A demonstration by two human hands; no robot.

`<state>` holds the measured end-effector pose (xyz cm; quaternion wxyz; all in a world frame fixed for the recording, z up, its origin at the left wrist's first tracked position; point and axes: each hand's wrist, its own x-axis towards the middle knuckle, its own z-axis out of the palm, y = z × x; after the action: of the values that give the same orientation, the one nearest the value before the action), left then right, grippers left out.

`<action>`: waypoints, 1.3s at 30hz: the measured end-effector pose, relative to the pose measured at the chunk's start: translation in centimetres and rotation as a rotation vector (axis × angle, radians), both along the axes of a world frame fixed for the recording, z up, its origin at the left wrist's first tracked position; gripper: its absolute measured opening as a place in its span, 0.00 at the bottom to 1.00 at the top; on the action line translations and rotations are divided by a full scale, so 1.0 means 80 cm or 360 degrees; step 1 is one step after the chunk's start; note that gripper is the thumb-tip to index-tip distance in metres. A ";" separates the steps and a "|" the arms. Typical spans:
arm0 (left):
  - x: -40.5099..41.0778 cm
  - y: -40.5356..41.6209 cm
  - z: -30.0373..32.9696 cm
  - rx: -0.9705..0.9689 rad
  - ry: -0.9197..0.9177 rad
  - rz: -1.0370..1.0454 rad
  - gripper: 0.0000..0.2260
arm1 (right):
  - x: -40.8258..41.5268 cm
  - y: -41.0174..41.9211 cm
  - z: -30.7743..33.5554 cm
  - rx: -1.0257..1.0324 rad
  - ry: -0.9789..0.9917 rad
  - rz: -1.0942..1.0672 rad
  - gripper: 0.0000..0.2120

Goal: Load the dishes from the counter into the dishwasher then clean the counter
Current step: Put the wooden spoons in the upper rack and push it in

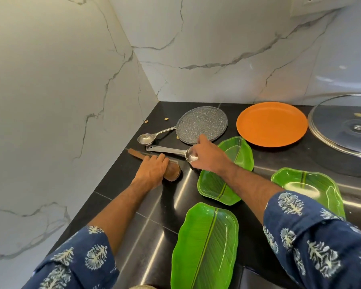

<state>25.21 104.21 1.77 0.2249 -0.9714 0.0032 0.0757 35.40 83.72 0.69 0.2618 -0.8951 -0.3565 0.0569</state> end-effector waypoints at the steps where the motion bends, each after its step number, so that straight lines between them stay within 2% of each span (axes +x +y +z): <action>1: -0.005 -0.001 0.004 0.0000 -0.0036 -0.0032 0.16 | -0.003 -0.002 0.003 0.0042 -0.0009 0.0005 0.14; 3: -0.016 0.000 0.012 -0.0076 -0.0107 -0.0062 0.15 | -0.008 -0.007 0.010 0.0146 -0.0031 0.0006 0.17; 5: -0.031 0.001 0.020 -0.0159 -0.0139 -0.0079 0.18 | -0.014 -0.013 0.019 0.0278 -0.0028 0.0007 0.19; 11: -0.078 -0.009 0.063 -0.0356 -0.0365 0.0010 0.18 | -0.035 -0.049 0.075 0.0707 0.0027 -0.0055 0.18; 15: -0.087 -0.031 0.100 -0.0759 -0.0740 0.0158 0.20 | -0.057 -0.083 0.109 0.0981 0.0046 -0.0200 0.18; 18: -0.090 -0.058 0.131 -0.1210 -0.0977 0.0247 0.15 | -0.073 -0.112 0.130 0.1144 0.0094 -0.0252 0.18; 22: -0.082 -0.101 0.178 -0.1769 -0.1065 0.0296 0.15 | -0.100 -0.180 0.172 0.1553 0.0513 -0.0404 0.15; 25: -0.071 -0.149 0.202 -0.2234 -0.0973 0.0160 0.14 | -0.121 -0.243 0.202 0.2153 0.0979 -0.0442 0.14; 28: -0.076 -0.240 0.212 -0.2532 -0.0735 -0.0038 0.12 | -0.143 -0.322 0.224 0.2550 0.1173 -0.0574 0.13; 32: -0.098 -0.390 0.227 -0.2761 -0.0438 -0.0242 0.12 | -0.198 -0.449 0.249 0.2820 0.1163 -0.0728 0.09; 36: -0.144 -0.544 0.244 -0.2983 -0.0255 -0.0295 0.11 | -0.270 -0.585 0.260 0.2951 0.1121 -0.0945 0.05; 39: -0.195 -0.660 0.236 -0.3078 0.0023 -0.0286 0.12 | -0.339 -0.692 0.256 0.3073 0.1037 -0.0953 0.09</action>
<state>9.59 51.43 20.67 -0.6660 -0.7322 0.1395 0.0289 8.27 28.33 21.16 0.9476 -0.3009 0.0715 -0.0800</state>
